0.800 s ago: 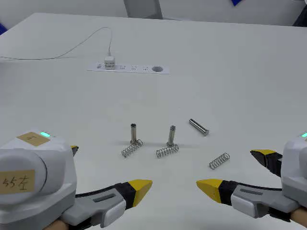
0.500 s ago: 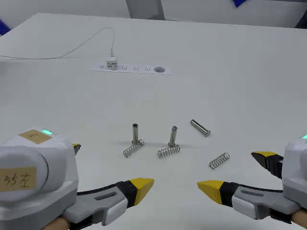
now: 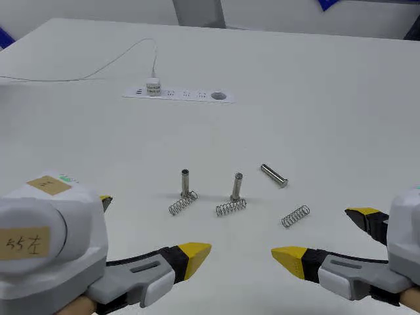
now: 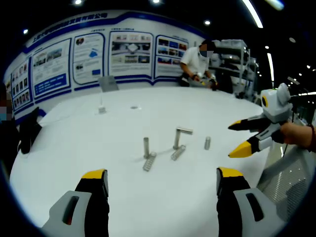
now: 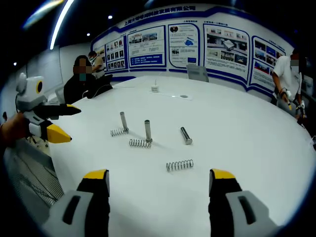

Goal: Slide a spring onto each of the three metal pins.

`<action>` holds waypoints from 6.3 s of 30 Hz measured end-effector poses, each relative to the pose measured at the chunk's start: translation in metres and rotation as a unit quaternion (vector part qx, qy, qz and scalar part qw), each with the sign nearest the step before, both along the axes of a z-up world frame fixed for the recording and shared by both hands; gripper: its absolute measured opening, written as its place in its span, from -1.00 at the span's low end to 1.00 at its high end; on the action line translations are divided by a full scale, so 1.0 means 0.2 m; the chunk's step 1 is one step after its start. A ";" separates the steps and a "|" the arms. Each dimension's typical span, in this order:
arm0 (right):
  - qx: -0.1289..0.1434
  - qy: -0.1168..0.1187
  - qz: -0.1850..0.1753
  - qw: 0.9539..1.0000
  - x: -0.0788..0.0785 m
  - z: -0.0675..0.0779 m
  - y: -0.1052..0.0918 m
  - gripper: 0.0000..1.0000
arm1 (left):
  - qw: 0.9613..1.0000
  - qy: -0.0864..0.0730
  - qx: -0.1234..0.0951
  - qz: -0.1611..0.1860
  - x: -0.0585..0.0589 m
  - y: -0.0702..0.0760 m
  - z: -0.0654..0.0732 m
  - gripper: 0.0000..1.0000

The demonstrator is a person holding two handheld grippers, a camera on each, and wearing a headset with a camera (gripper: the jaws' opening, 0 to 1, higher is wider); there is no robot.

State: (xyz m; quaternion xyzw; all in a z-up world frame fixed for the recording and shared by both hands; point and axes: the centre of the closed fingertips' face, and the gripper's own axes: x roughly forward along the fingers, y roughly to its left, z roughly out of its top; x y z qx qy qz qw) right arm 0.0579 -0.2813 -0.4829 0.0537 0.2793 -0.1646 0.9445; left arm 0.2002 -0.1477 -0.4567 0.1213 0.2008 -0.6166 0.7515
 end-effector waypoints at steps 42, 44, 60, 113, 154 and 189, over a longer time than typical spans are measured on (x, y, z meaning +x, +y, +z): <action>-0.003 0.006 0.008 1.000 0.28 0.14 -0.28 0.20 | 1.000 -0.008 -0.007 -0.014 -0.02 -0.03 0.02 0.83; -0.002 0.009 0.009 1.000 0.30 0.13 -0.31 0.18 | 1.000 -0.007 -0.008 -0.014 -0.02 -0.03 0.02 0.82; 0.004 0.031 0.043 0.999 0.47 0.03 -0.41 -0.02 | 1.000 -0.006 -0.002 -0.013 -0.01 -0.02 0.00 0.81; 0.021 0.094 0.052 0.994 0.65 -0.29 -0.56 -0.81 | 1.000 0.004 0.000 -0.016 -0.01 -0.02 -0.02 0.69; 0.049 0.042 0.012 0.998 0.42 -0.05 -0.44 -0.83 | 1.000 0.005 -0.017 -0.011 -0.01 -0.03 0.01 0.59; 0.032 0.039 0.033 0.998 0.40 -0.04 -0.40 -0.62 | 1.000 -0.009 -0.005 -0.009 0.00 -0.02 0.00 0.53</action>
